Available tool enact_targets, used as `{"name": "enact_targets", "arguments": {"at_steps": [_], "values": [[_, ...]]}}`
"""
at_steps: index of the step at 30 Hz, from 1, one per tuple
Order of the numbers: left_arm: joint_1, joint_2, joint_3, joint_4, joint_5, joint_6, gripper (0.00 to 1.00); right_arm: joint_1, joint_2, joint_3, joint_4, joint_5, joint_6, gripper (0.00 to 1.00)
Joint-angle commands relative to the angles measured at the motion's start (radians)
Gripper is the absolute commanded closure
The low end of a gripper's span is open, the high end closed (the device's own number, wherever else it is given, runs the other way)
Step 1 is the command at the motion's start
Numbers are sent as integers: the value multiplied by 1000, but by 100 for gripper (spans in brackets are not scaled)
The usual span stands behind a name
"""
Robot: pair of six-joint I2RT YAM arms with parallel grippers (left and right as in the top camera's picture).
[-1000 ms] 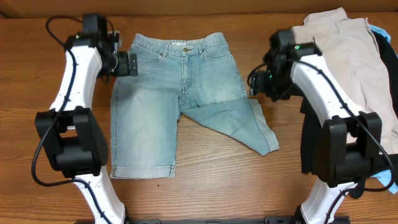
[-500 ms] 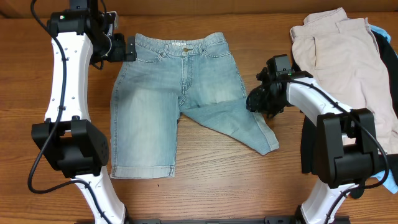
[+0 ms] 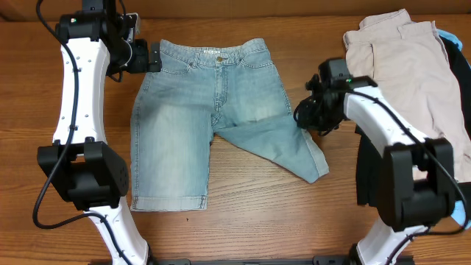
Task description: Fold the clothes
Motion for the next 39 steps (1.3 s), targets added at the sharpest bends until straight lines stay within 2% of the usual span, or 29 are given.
{"name": "enact_targets", "arguments": {"at_steps": [1, 2, 6, 10, 14, 16, 19, 21, 25, 30, 34, 39], "values": [[0, 8, 20, 9, 13, 16, 0, 24, -77, 64, -57, -2, -3, 91], [0, 8, 20, 11, 12, 16, 0, 39, -87, 67, -83, -3, -3, 96], [0, 8, 20, 15, 12, 16, 0, 120, -110, 67, -166, -37, -3, 96], [0, 8, 20, 25, 12, 16, 0, 277, -112, 65, -259, -64, 13, 96], [0, 8, 20, 26, 11, 17, 0, 449, -112, 58, -316, -23, 117, 93], [1, 8, 20, 26, 6, 24, 0, 543, -112, 57, -325, -31, 183, 55], [1, 8, 20, 26, 3, 43, 0, 636, -112, 57, -324, -26, 219, 38], [1, 8, 20, 27, -4, 43, 0, 660, -112, 59, -321, -17, 240, 31], [0, 8, 20, 29, -5, 44, 0, 611, -112, 74, -303, 60, 266, 23], [-16, 8, 19, 28, 5, 93, 0, 452, -112, 79, -222, 116, 245, 19], [-69, 9, 9, 35, 77, 244, 0, 334, -112, 79, -206, 117, 215, 19], [-201, 26, -10, 83, 73, 372, 0, 186, -112, 79, -188, 116, 213, 14]]}}
